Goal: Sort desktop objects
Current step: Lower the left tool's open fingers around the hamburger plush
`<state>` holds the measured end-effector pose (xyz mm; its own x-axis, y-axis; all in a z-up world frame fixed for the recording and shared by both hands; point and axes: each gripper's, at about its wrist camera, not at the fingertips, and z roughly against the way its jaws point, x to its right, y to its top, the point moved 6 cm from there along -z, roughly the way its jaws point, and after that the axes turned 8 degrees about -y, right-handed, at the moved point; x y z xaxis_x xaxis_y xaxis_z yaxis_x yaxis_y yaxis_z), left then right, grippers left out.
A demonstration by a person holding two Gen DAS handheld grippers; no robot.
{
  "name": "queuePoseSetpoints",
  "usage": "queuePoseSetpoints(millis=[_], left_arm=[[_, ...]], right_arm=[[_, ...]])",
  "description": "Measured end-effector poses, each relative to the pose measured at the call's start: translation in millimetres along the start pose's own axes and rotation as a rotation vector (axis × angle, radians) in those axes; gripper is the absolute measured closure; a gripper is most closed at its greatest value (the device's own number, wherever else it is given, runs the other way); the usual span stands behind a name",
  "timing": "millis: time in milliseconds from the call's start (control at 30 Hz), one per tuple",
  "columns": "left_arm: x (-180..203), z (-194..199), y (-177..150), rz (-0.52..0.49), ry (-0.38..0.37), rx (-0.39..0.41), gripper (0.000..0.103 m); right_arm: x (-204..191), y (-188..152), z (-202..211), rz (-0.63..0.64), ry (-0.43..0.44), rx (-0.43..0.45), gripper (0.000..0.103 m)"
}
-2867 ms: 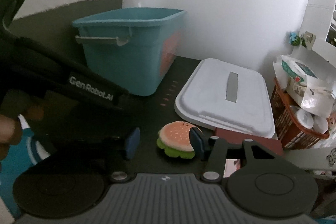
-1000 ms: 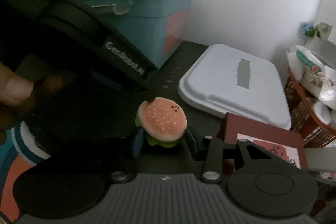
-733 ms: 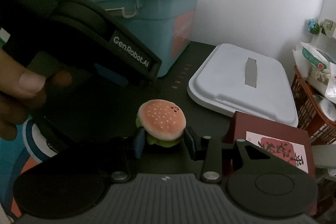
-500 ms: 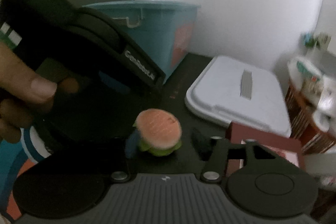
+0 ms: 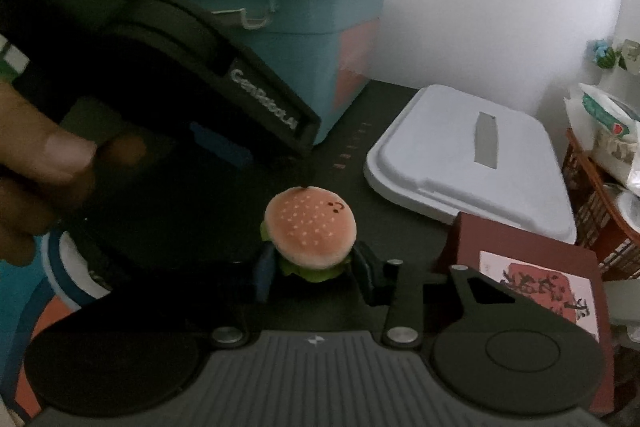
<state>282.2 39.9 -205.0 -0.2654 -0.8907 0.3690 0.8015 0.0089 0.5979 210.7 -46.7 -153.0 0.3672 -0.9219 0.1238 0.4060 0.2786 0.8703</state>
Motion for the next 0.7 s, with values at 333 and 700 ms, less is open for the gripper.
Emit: queuePoseSetpoints(millis=[333,700], left_arm=[[-5,5,4,0.012,0.008,0.018,0.05],[-4,1,4,0.008,-0.002,0.013,0.05]], right_arm=[[-17,-1,9,0.025,0.023,-0.012,0.056],[-16,1,-1,-0.015,0.046,-0.006,0.038]])
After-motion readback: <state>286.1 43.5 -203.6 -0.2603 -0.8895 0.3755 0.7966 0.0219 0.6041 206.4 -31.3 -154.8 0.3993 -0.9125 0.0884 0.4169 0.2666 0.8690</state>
